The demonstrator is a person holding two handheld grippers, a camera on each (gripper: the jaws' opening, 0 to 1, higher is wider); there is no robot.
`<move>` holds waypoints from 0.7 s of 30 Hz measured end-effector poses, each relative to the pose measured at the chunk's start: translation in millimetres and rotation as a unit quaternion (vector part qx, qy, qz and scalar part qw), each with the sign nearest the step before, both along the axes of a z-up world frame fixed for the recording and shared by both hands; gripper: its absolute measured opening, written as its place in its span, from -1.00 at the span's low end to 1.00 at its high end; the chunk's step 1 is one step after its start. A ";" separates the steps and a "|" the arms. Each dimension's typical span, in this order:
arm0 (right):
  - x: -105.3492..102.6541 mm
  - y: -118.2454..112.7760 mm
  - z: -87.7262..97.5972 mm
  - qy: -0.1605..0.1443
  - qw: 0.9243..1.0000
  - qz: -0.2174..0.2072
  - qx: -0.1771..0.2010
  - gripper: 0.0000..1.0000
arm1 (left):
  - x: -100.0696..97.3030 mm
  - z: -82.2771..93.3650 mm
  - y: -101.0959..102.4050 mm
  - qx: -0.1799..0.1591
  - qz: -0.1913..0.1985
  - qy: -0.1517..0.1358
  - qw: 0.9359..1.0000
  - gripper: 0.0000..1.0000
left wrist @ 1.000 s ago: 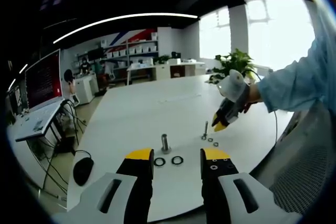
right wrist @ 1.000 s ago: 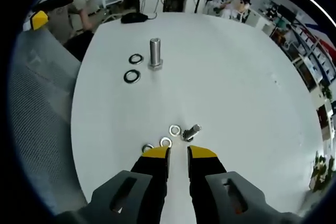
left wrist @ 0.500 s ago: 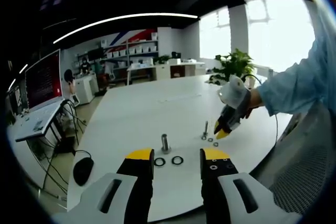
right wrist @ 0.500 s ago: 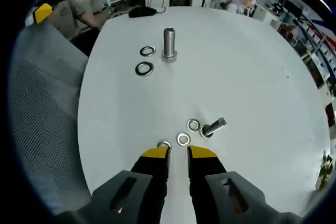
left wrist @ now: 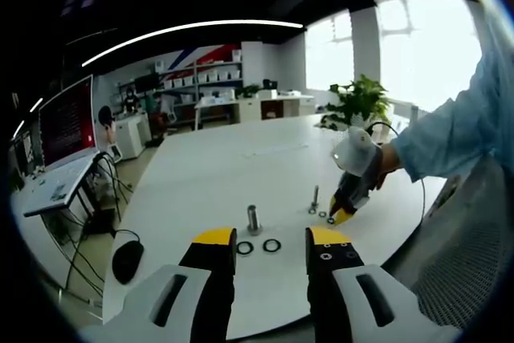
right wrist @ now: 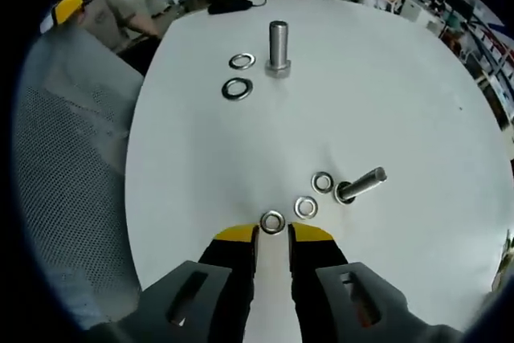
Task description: Place the washer onto the threaded stud by aligning its center hole with the stud, sliding it down to the base, and recovering from edge contact or off-axis alignment until the washer reaches the visible bottom stop.
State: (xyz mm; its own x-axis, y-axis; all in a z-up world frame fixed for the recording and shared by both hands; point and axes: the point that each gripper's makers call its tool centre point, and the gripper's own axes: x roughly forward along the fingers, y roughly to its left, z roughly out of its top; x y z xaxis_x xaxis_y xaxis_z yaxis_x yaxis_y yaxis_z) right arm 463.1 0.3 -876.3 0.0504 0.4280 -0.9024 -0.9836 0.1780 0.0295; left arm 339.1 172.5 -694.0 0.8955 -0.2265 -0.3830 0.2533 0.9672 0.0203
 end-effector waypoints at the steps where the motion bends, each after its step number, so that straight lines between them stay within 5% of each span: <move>1: 0.6 -0.8 -0.4 0.003 1.000 -0.005 -0.002 -0.64 | 0.1 0.0 0.1 0.000 0.000 0.000 1.000 -0.35; 21: -2.7 3.4 -0.5 -0.022 1.000 0.018 -0.003 -0.68 | 0.4 1.1 0.7 0.002 0.000 -0.005 1.000 -0.35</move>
State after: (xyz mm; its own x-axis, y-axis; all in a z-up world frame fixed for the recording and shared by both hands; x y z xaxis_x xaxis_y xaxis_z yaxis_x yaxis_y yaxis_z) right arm 460.4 3.7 -876.8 0.0749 0.4251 -0.9021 -0.9896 0.1432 -0.0147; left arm 339.5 173.2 -692.9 0.8998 -0.2247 -0.3741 0.2527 0.9672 0.0270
